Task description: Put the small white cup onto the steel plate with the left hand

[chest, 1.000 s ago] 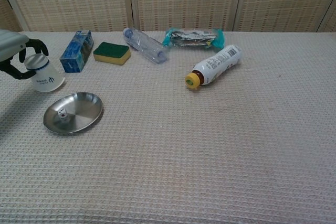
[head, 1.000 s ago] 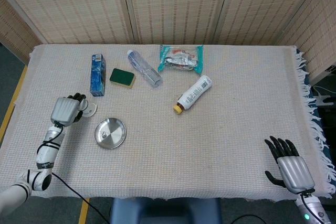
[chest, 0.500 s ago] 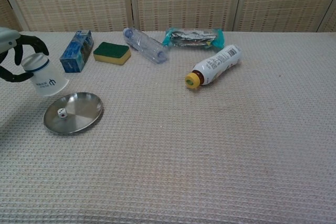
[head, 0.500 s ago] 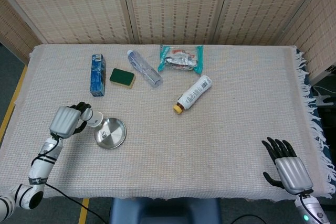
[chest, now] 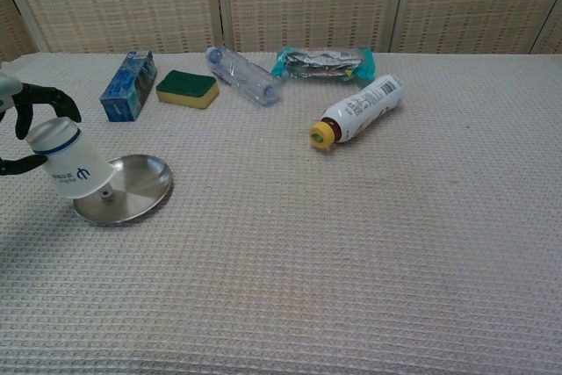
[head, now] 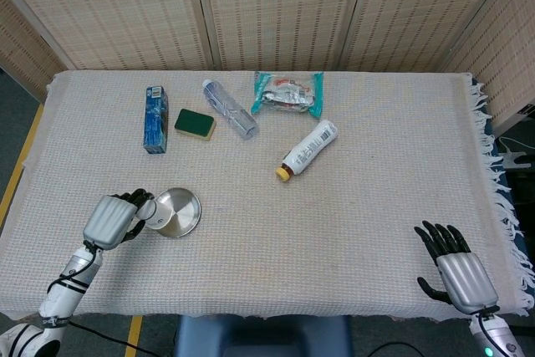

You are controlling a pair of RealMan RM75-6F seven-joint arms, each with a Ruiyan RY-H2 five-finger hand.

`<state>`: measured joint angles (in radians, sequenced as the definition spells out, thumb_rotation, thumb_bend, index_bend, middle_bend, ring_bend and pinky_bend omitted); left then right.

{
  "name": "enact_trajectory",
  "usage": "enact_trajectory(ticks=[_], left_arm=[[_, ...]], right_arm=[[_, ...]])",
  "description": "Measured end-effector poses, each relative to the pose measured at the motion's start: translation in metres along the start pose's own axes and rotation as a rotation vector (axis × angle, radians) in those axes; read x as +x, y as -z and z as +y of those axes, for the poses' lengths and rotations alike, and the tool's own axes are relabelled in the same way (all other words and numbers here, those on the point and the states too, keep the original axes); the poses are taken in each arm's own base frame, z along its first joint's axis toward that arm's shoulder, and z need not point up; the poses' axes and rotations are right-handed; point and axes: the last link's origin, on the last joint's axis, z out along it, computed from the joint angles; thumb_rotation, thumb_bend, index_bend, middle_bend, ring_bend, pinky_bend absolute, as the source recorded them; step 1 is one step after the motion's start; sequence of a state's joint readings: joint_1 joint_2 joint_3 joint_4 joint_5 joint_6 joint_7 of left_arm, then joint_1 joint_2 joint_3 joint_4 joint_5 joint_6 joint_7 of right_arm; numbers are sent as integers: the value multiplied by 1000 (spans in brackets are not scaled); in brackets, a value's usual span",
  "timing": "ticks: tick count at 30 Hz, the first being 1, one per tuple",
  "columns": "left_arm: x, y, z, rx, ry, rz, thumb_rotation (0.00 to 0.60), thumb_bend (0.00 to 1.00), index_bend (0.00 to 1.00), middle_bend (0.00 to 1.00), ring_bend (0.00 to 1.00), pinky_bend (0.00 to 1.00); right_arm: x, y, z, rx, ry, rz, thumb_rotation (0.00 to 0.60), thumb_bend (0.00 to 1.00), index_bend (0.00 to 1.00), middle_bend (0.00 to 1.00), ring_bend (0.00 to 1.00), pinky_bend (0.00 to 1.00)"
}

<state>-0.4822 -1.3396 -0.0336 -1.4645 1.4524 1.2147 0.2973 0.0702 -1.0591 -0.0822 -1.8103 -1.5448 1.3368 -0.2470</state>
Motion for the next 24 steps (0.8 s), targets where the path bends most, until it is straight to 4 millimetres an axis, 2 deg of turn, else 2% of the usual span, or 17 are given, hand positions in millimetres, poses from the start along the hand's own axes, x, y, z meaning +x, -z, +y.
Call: enact_trajectory(ticks=[15,24], left_arm=[[-19,-15,2,7,-16,-37,600,437,498,617,502,683],[-21,-24,16,-21,17,-17,600,437,504,625,508,684]], right_arm=[[1,0,1,-7,-2,5,530,202,0,0,0,0],[1,-1,2,-13,-2,5,531,202,0,0,0,0]])
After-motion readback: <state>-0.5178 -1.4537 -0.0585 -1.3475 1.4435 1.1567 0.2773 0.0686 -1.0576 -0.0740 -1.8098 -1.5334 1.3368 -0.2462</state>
